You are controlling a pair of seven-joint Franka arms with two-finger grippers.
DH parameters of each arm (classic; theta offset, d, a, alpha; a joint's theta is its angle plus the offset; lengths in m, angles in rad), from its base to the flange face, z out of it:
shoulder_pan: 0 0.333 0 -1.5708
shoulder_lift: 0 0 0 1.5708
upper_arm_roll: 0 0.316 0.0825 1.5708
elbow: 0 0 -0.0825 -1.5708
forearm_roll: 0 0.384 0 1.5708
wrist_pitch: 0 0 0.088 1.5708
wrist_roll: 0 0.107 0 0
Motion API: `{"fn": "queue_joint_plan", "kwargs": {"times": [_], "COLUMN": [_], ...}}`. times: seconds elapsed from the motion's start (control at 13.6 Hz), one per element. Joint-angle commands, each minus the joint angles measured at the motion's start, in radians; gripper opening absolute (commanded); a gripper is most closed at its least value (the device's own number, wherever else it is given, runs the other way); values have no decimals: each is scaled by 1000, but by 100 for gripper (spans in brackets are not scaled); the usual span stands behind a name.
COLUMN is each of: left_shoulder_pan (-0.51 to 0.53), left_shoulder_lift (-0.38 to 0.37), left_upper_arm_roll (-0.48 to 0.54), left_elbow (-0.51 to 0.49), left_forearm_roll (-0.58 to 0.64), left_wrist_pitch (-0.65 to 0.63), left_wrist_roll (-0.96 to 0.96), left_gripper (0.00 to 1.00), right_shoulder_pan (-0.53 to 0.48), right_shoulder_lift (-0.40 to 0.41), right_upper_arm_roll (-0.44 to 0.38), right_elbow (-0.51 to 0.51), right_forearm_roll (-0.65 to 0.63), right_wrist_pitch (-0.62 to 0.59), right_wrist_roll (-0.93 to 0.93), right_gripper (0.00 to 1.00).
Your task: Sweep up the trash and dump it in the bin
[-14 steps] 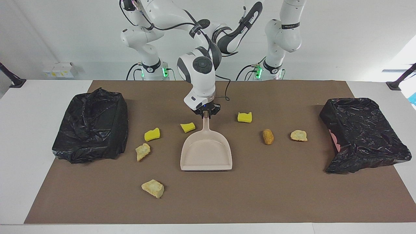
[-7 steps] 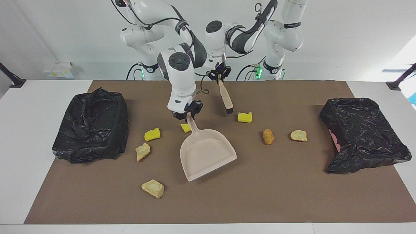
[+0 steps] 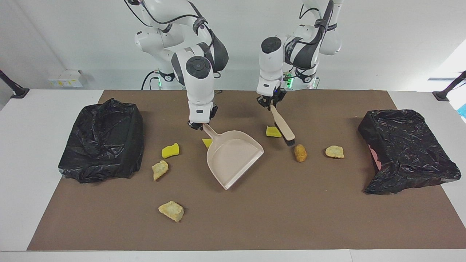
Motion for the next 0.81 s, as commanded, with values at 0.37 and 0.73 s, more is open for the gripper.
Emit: {"fn": "queue_joint_plan", "kwargs": {"times": [0.37,0.73], "left_shoulder_pan": [347,516], "left_shoulder_lift": [11,8], "left_upper_arm_roll": [-12,-14], "left_elbow": [38,35], "left_forearm_roll": [17,17], "left_wrist_pitch": [43,-26], "left_wrist_roll": [413,697], "left_gripper": [0,0], "right_shoulder_pan": [20,40], "right_shoulder_lift": [-47,-88], "right_upper_arm_roll": [12,12], "right_elbow": [-52,-158], "right_forearm_roll": [-159,-239], "right_wrist_pitch": [20,155], "right_wrist_roll": [-354,-498], "right_gripper": [0,0]}}
